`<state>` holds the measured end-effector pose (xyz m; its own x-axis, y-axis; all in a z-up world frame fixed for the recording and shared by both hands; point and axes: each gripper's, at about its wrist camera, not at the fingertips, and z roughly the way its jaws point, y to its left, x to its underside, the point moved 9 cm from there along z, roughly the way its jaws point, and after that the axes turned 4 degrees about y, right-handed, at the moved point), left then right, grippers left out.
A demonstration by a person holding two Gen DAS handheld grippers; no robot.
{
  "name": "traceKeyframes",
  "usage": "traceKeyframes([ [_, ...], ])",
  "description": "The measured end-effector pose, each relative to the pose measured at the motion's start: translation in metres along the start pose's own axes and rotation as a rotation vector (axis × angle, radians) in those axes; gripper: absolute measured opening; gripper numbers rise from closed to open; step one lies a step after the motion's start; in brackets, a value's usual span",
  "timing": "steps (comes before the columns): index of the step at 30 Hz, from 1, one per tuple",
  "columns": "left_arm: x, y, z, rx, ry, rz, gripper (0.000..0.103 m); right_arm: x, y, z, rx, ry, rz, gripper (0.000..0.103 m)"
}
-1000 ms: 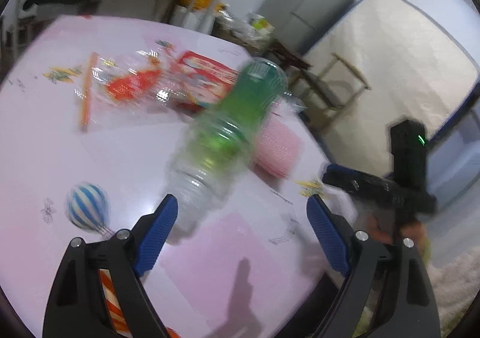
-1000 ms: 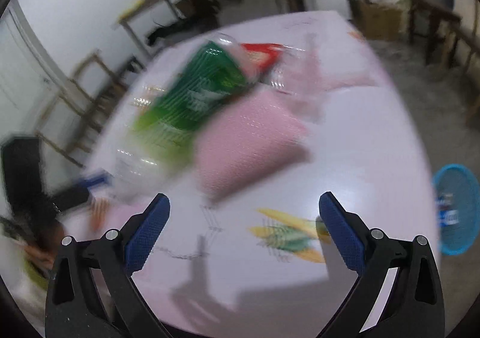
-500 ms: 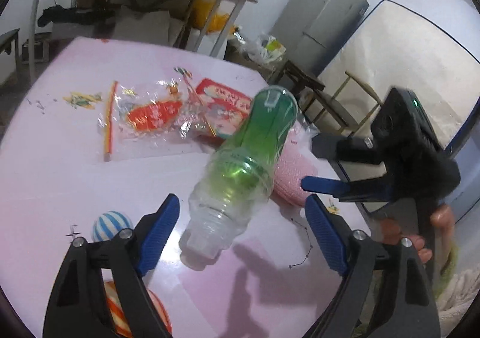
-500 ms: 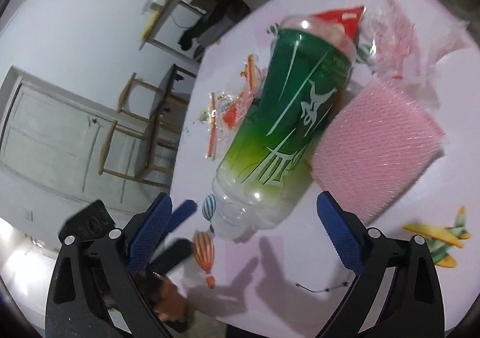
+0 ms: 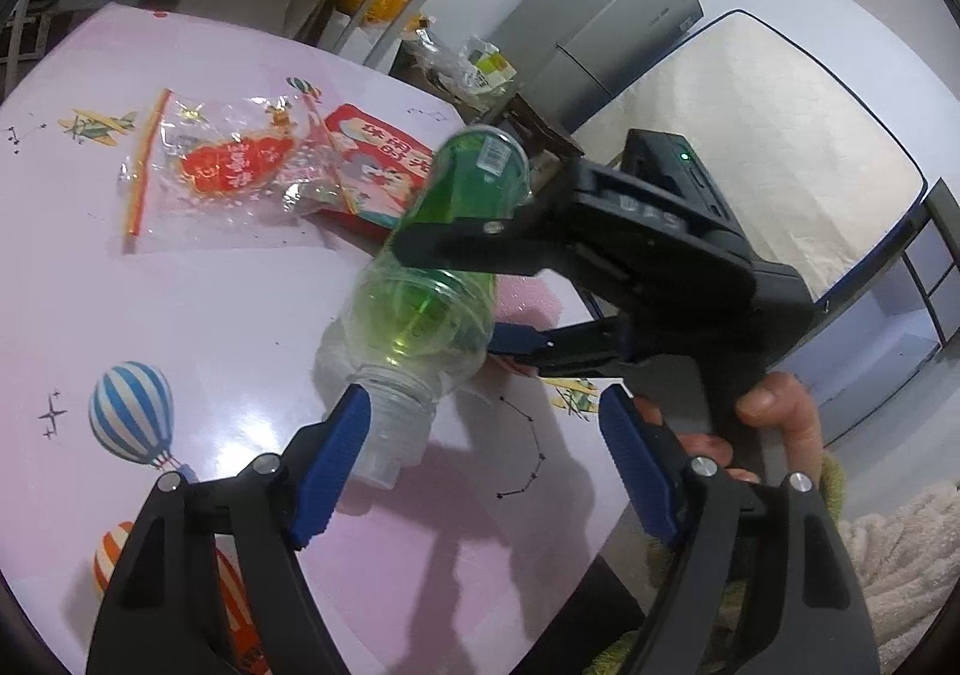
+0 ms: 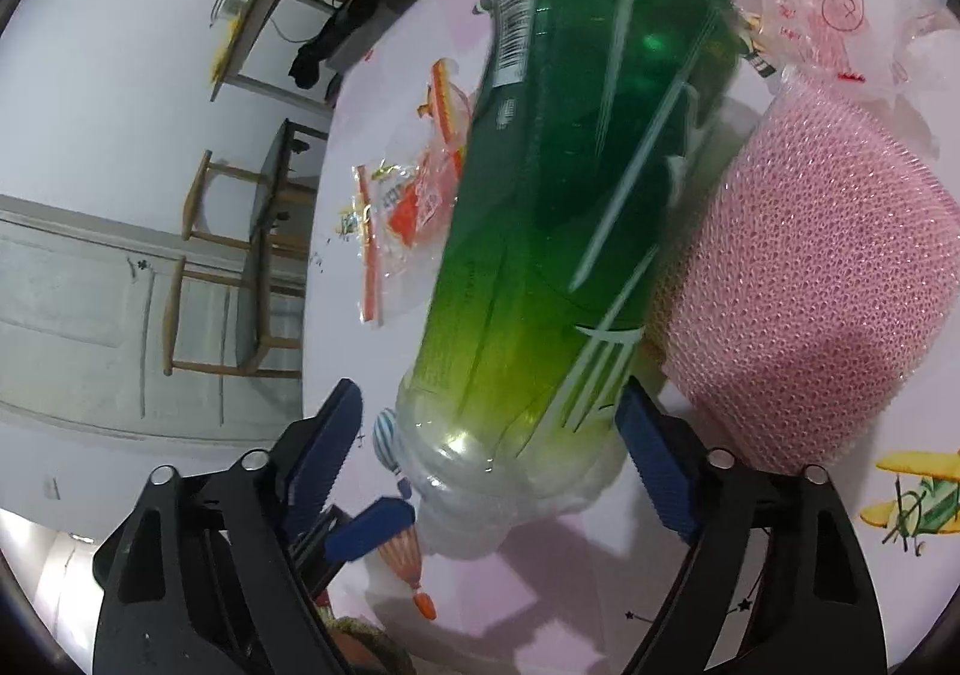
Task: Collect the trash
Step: 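Close the right gripper around the green plastic bottle's neck end, then grasp the clear red-printed snack bag with the left gripper while the right holds the bottle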
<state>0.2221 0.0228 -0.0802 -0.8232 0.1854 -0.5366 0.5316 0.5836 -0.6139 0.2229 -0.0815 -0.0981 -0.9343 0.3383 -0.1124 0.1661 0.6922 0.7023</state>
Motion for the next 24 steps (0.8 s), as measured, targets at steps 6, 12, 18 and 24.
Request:
traceKeyframes([
  [6,0.002,-0.005,-0.004,-0.005,-0.002,0.003,0.076,0.003,-0.006,-0.007,-0.007,-0.016,0.008,0.065],
  [12,-0.002,0.004,-0.031,-0.049,-0.077,-0.003,0.076,0.007,-0.008,-0.018,-0.005,-0.045,-0.039,0.065],
  [18,-0.025,0.046,-0.051,-0.204,-0.122,-0.07,0.076,0.022,-0.014,-0.044,0.017,-0.084,-0.115,0.065],
  [24,-0.054,0.105,-0.057,-0.437,-0.142,-0.164,0.074,0.037,-0.028,-0.07,0.114,-0.131,-0.214,0.065],
])
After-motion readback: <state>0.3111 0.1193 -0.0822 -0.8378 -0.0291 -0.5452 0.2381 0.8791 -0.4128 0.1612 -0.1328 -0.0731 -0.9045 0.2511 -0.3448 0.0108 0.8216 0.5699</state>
